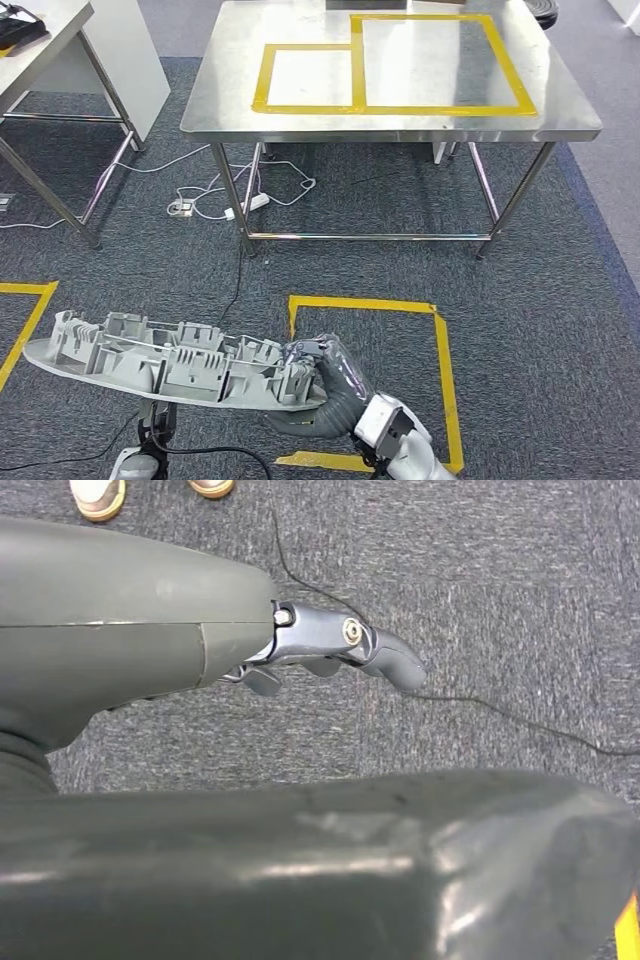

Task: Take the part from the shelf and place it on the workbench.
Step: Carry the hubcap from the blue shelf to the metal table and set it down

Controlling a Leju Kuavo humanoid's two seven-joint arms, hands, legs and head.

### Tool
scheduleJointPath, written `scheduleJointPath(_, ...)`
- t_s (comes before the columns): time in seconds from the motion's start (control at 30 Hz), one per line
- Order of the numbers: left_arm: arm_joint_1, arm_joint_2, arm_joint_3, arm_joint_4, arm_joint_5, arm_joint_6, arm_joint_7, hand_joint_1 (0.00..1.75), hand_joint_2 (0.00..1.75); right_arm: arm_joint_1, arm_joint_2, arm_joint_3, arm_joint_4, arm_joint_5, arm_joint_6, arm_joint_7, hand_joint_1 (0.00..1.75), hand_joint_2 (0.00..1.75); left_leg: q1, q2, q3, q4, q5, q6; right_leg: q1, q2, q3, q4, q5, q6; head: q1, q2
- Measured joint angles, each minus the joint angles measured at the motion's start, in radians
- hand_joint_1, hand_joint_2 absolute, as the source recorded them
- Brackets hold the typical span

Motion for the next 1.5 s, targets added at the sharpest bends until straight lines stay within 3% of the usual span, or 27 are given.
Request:
scheduleJointPath(1.07, 0.016, 0.002, -0.007, 0.000, 0.021, 0.004, 0.000, 0.00, 0.00, 0.004, 0.000, 0.012, 0.002, 0.001, 0.000, 0.000, 1.75, 1.75, 0.000, 0.000, -0.004, 0.003, 0.001, 0.002, 0.000, 0.000, -0.003, 0.001, 0.002, 0.000, 0.000, 0.000)
scheduleJointPath(1.13, 0.016, 0.003, -0.007, 0.000, 0.021, 0.004, 0.000, 0.00, 0.00, 0.004, 0.000, 0.012, 0.002, 0.001, 0.000, 0.000, 1.75, 1.75, -0.002, 0.000, -0.005, 0.005, -0.003, 0.009, -0.004, 0.000, -0.001, -0.004, 0.004, 0.006, 0.000, 0.000)
scheduleJointPath(1.23, 0.017, 0.002, -0.008, 0.000, 0.023, 0.006, 0.000, 0.00, 0.00, 0.003, 0.000, 0.012, 0.002, 0.000, 0.000, 0.000, 1.75, 1.75, 0.001, 0.002, 0.006, -0.013, 0.001, 0.032, -0.004, 0.000, -0.006, 0.007, -0.007, 0.019, 0.000, 0.000)
scheduleJointPath(1.27, 0.016, 0.002, -0.010, 0.000, 0.024, 0.007, 0.000, 0.00, 0.00, 0.002, 0.000, 0.012, 0.002, 0.000, 0.000, 0.000, 1.75, 1.75, 0.005, 0.003, 0.012, -0.020, 0.004, 0.035, -0.004, -0.001, -0.022, 0.042, -0.028, 0.022, 0.002, 0.000)
scheduleJointPath(1.37, 0.016, 0.002, -0.019, 0.000, 0.027, 0.009, 0.000, 0.00, 0.00, 0.006, -0.001, 0.013, 0.003, 0.000, 0.000, 0.000, 1.75, 1.75, 0.011, 0.004, 0.016, -0.019, 0.003, 0.034, -0.013, -0.001, -0.120, 0.246, -0.127, 0.036, 0.007, 0.000)
scheduleJointPath(1.4, 0.017, 0.002, -0.022, 0.000, 0.027, 0.010, 0.000, 0.00, 0.00, 0.008, -0.001, 0.013, 0.004, 0.000, 0.000, 0.000, 1.75, 1.75, 0.013, 0.003, 0.016, -0.016, 0.000, 0.030, -0.016, -0.001, -0.143, 0.291, -0.138, 0.042, 0.007, 0.000)
scheduleJointPath(1.43, 0.017, 0.001, -0.024, 0.000, 0.028, 0.011, 0.000, 0.00, 0.00, 0.009, -0.002, 0.013, 0.005, 0.000, 0.000, 0.000, 1.75, 1.75, 0.017, 0.003, 0.016, -0.011, -0.003, 0.025, -0.020, -0.001, -0.147, 0.295, -0.129, 0.048, 0.007, 0.000)
scheduleJointPath(1.5, 0.018, 0.000, -0.025, 0.000, 0.027, 0.015, 0.000, 0.00, 0.00, 0.014, -0.004, 0.013, 0.005, -0.001, -0.003, -0.001, 1.75, 1.75, 0.030, 0.001, 0.015, 0.009, -0.017, 0.008, -0.031, -0.003, -0.097, 0.198, -0.068, 0.063, 0.007, 0.000)
